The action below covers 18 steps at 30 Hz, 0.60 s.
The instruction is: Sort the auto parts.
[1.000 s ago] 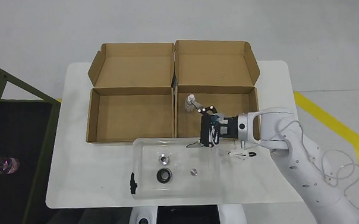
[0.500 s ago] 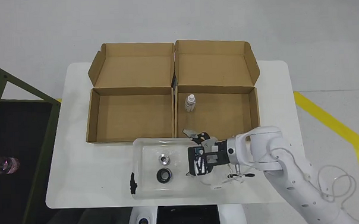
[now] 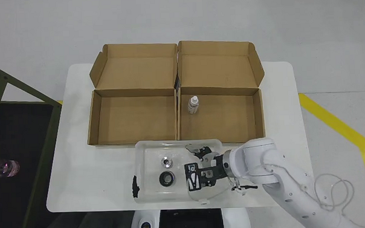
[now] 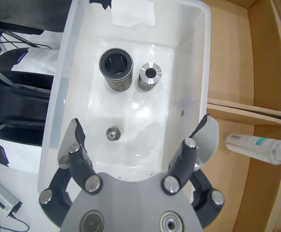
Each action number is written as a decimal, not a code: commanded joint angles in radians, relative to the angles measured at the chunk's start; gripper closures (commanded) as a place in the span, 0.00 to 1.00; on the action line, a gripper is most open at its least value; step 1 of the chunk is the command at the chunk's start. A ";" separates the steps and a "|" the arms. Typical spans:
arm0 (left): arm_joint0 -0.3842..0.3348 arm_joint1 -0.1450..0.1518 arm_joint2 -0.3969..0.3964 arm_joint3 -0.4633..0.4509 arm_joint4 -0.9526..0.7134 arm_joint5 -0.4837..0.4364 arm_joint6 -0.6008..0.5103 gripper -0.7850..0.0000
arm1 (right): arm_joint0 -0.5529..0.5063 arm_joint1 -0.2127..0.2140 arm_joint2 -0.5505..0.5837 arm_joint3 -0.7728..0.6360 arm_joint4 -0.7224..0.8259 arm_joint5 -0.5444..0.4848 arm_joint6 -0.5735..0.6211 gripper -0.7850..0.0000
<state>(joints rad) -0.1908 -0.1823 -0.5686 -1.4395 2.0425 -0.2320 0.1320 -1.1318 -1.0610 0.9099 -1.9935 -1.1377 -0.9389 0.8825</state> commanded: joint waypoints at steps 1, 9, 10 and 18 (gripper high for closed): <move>0.000 0.000 0.000 0.000 0.000 0.000 0.000 0.00 | 0.000 0.003 -0.020 -0.004 -0.015 0.018 0.017 0.00; 0.000 0.000 0.000 0.000 0.000 0.000 0.000 0.00 | 0.027 0.019 -0.102 0.010 -0.037 0.058 0.057 0.00; 0.000 0.000 0.000 0.000 0.000 0.000 0.000 0.00 | 0.032 0.021 -0.109 0.013 -0.035 0.063 0.062 0.00; 0.000 0.000 0.000 0.000 0.000 0.000 0.000 0.00 | 0.053 0.037 -0.149 0.032 -0.030 0.093 0.092 0.44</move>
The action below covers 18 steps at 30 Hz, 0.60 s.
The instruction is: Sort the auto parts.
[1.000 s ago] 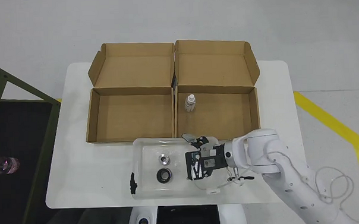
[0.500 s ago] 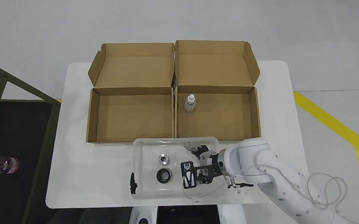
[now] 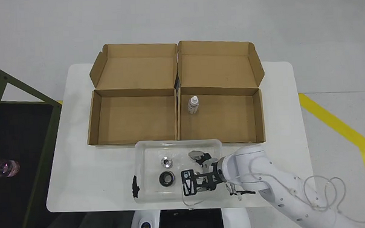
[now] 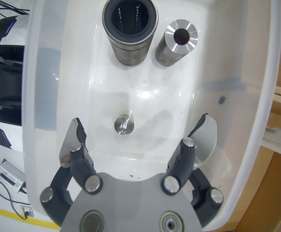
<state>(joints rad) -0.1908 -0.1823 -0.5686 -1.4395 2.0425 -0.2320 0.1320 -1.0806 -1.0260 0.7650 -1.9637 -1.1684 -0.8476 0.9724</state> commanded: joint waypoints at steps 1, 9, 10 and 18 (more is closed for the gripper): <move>0.000 0.000 0.000 0.000 0.000 0.000 0.000 0.00 | 0.004 0.004 -0.009 0.005 0.001 0.004 0.004 0.50; 0.000 0.000 0.000 0.000 0.000 0.000 0.000 0.00 | 0.027 0.015 -0.052 0.022 0.006 0.026 0.026 0.51; 0.000 0.000 0.000 0.000 0.000 0.000 0.000 0.00 | 0.030 0.016 -0.057 0.024 0.007 0.030 0.030 0.53; 0.000 0.000 0.000 0.000 0.000 0.000 0.000 0.00 | 0.059 0.022 -0.092 0.026 0.027 0.042 0.042 0.99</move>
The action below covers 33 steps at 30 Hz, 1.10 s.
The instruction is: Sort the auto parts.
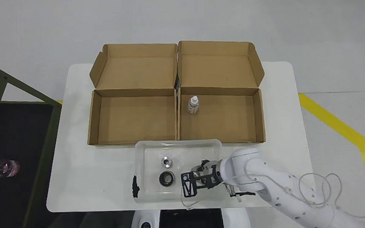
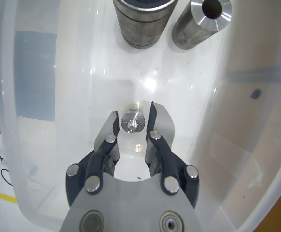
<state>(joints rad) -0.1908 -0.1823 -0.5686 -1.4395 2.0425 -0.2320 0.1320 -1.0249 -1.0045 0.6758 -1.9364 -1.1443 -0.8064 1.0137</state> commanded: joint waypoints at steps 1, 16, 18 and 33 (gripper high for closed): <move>0.000 0.000 0.000 0.000 0.000 0.000 0.000 0.00 | 0.006 0.001 -0.006 -0.003 0.006 0.000 0.000 1.00; 0.000 0.000 0.000 0.000 0.000 0.000 0.000 0.00 | 0.009 0.012 0.026 -0.072 -0.001 -0.026 -0.111 1.00; 0.000 0.000 0.000 0.000 0.000 0.000 0.000 0.00 | 0.004 0.015 0.039 -0.097 -0.024 -0.023 -0.149 1.00; 0.000 0.000 0.000 0.000 0.000 0.000 0.000 0.00 | -0.067 0.033 0.156 -0.140 -0.215 0.017 -0.548 1.00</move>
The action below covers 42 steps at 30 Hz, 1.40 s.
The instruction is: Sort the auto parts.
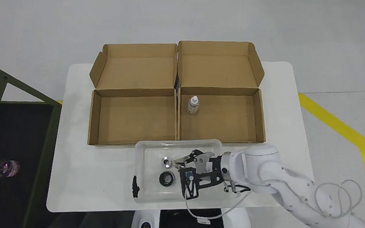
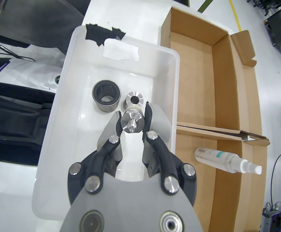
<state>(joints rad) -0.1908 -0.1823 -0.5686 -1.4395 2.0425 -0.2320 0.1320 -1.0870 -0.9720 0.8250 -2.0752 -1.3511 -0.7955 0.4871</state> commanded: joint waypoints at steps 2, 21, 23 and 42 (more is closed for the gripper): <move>0.000 0.000 0.000 0.000 0.000 0.000 0.000 0.00 | -0.016 0.003 0.022 -0.005 -0.028 0.018 -0.064 1.00; 0.000 0.000 0.000 0.000 0.000 0.000 0.000 0.00 | -0.076 0.023 0.188 -0.034 -0.147 0.086 -0.243 1.00; 0.000 0.000 0.000 0.000 0.000 0.000 0.000 0.00 | -0.084 0.024 0.202 -0.036 -0.150 0.088 -0.249 1.00; 0.000 0.000 0.000 0.000 0.000 0.000 0.000 0.00 | -0.075 0.021 0.270 0.051 -0.108 0.096 -0.238 1.00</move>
<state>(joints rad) -0.1908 -0.1823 -0.5686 -1.4395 2.0425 -0.2320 0.1320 -1.1668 -0.9501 1.0962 -2.0335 -1.4653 -0.6990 0.2462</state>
